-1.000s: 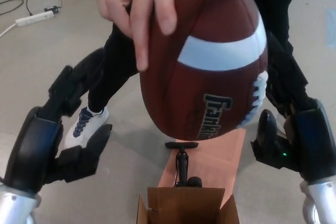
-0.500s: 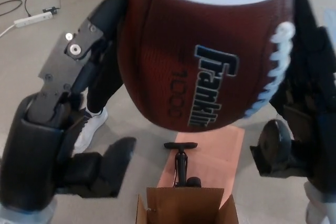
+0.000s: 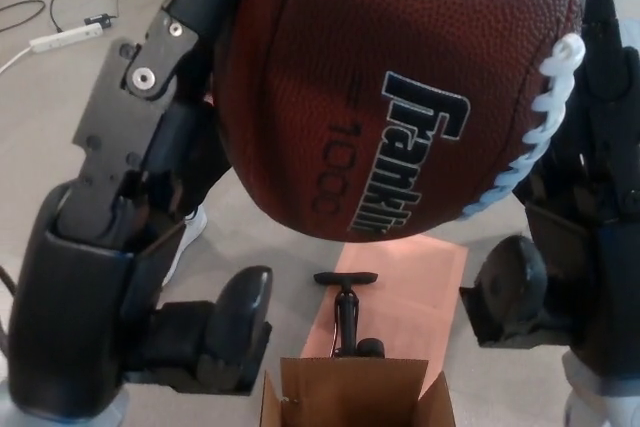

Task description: Use both hands to pick up a football from a person and place it into a container beneath

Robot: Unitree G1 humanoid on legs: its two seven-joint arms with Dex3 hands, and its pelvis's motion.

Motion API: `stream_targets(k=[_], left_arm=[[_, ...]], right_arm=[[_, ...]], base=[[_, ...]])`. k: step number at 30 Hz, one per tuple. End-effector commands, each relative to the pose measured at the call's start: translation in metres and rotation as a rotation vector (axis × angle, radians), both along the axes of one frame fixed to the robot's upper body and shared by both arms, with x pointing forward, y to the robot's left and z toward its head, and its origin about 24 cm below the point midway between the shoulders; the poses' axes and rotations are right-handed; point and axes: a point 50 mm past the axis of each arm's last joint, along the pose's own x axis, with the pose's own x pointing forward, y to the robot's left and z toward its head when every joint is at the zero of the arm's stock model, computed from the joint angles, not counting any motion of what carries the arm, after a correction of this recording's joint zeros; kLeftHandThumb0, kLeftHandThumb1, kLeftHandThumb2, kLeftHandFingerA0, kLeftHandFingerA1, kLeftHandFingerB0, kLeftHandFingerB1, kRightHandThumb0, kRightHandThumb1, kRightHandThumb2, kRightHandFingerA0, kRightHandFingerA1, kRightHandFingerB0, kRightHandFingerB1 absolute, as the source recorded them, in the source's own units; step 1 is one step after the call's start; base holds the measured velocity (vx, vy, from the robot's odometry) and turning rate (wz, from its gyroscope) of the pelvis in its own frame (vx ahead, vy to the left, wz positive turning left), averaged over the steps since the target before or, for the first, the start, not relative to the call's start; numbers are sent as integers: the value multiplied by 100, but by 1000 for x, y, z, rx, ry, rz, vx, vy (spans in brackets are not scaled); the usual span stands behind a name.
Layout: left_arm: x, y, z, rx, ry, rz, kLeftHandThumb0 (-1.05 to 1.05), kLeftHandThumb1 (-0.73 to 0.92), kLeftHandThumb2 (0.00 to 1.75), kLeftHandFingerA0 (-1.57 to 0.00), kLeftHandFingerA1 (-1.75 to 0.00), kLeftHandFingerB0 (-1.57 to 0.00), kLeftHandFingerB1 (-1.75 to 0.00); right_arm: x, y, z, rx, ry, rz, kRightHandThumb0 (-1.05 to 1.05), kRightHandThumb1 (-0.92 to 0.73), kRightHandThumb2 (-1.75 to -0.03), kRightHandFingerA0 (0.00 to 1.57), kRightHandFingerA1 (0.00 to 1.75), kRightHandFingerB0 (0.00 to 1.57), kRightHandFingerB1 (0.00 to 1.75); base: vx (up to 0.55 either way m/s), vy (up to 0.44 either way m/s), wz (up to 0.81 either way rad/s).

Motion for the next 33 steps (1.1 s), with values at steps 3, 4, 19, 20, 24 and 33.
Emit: stream_targets(k=[3, 4, 19, 20, 24, 33], left_arm=[[3, -14, -6, 109, 11, -90, -81, 74, 109, -5, -40, -2, -31], [4, -15, -7, 107, 16, -90, -81, 74, 109, -5, -40, -2, -31], [64, -40, -74, 117, 275, 6, -77, 76, 109, -2, -34, -8, -41], [70, -41, -80, 114, 292, 5, -75, 75, 109, -3, -34, -7, -41], [81, -41, -90, 118, 319, 1, -77, 92, 72, -11, -24, -14, -26], [111, -34, -126, 161, 463, 20, -80, 92, 72, -12, -24, -14, -26]], right_arm=[[-3, 22, -2, -121, -59, 137, -82, -92, -77, 6, 25, 0, 6], [-2, 23, -4, -122, -51, 140, -82, -92, -77, 6, 25, 0, 6], [34, 29, -54, -77, 288, 60, -82, -90, -115, 0, 8, 0, 8], [39, 26, -58, -92, 307, 38, -83, -91, -116, 0, 8, 0, 8], [47, 21, -66, -120, 318, -3, -82, -92, -118, 0, 10, 0, 11], [71, 4, -99, -164, 454, -74, -78, -88, -117, 0, 13, 0, 13]], base=[[0, 0, 0], [0, 0, 0], [0, 0, 0], [0, 0, 0], [0, 0, 0], [0, 0, 0]])
